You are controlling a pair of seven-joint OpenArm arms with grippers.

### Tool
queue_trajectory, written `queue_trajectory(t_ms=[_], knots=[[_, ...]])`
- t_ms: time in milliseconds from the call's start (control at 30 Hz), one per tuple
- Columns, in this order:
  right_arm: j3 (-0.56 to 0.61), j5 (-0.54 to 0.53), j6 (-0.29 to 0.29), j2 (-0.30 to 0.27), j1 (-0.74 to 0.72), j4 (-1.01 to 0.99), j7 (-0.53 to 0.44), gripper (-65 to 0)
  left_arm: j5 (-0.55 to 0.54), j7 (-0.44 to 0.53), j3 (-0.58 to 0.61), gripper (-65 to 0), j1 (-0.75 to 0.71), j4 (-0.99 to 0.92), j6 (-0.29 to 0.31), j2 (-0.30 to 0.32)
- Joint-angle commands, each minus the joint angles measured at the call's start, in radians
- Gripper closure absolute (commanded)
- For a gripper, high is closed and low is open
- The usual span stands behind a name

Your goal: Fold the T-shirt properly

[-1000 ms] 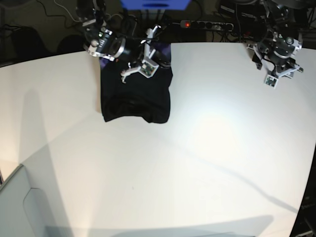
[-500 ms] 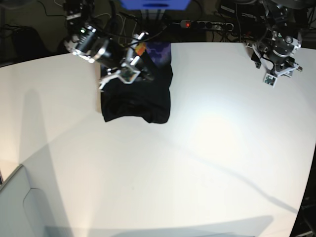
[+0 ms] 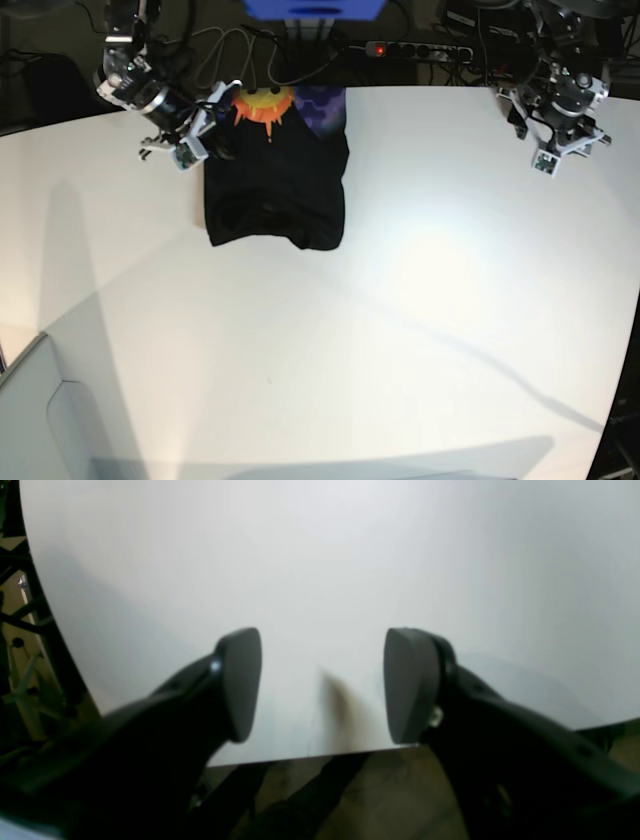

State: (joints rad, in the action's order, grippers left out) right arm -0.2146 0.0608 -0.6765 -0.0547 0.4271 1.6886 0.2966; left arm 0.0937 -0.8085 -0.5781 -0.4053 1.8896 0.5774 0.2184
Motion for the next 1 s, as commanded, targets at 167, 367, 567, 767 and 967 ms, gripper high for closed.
queue_trajectory(t_ms=[167, 367, 567, 767, 967], knots=[[-0.013, -0.016, -0.022, 0.000, 0.045, 0.110, -0.070, -0.2, -0.001, 0.010, -0.012, -35.2, -0.039, 0.017, -0.007, -0.007], [-0.090, -0.138, -0.022, 0.020, 0.131, 0.325, -0.063, -0.3, -0.038, 0.010, -0.090, -12.1, -0.123, 0.124, -0.006, -0.096], [-0.240, -0.146, -0.022, 0.071, 0.261, 0.325, -0.020, -0.2, -0.222, 0.010, -0.233, 0.0, -0.255, 0.153, -0.006, -0.164], [-0.357, -0.144, -0.022, 0.069, 0.345, 0.245, 0.094, -0.1, -0.285, 0.021, -0.254, 0.0, -0.406, 0.121, -0.007, -0.253], [-0.497, -0.131, -0.022, 0.052, 0.344, 0.028, 0.097, -0.1, -0.285, 0.061, -0.250, 0.0, -0.356, -0.154, -0.007, -0.285]])
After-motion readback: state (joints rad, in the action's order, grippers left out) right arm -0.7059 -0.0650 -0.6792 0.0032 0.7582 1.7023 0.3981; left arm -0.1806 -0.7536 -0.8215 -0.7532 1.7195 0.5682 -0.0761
